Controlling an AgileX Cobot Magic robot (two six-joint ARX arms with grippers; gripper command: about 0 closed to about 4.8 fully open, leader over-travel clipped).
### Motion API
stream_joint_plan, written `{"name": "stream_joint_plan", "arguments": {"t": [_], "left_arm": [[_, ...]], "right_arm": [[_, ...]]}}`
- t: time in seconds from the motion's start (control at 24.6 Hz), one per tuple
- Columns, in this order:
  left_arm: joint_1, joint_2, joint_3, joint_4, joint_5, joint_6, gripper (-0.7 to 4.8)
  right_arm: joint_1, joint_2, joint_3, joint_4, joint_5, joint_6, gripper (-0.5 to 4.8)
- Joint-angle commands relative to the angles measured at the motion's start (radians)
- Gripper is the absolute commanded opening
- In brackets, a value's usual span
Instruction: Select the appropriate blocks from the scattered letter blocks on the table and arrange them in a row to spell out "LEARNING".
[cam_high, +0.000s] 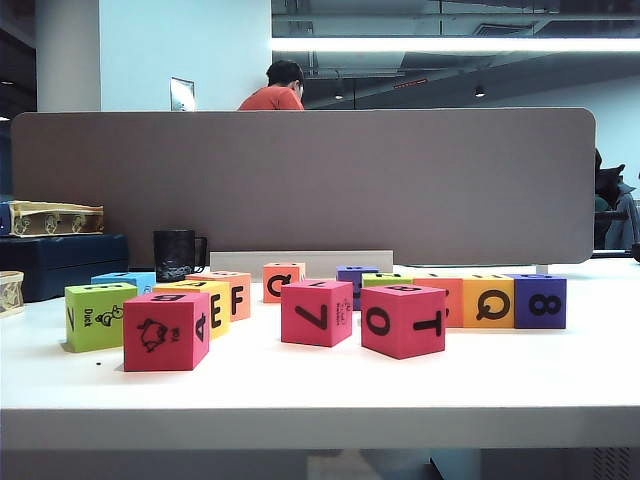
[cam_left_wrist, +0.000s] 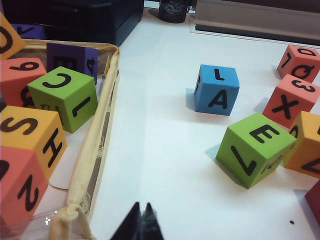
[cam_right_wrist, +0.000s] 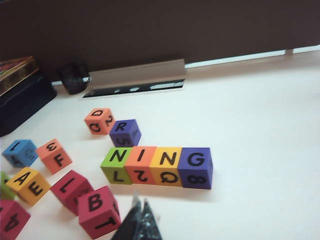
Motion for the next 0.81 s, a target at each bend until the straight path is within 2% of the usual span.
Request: {"name": "stream_joint_plan", "arguments": {"t": [0.04, 0.24, 0.41, 0.81], "left_arm": [[0.001, 0.001, -0.004, 0.002, 0.005, -0.005, -0.05], [0.001, 0.001, -0.004, 0.003, 0.008, -0.055, -0.05], [0.000, 0.001, -0.004, 0.004, 0.023, -0.060, -0.06], [0.000, 0.001, -0.003, 0.005, 0.023, -0.067, -0.05]], "right_arm": [[0.001, 0.082, 0.053, 0.013, -0.064, -0.034, -0.03], [0.001, 0.211, 0.116, 0.004, -0.119, -0.035, -0.03], [0.002, 0.300, 0.158, -0.021, -0.150, -0.062, -0.03], [0.039, 0.431, 0.253, -0.063, -0.150, -0.087, -0.03]]}}
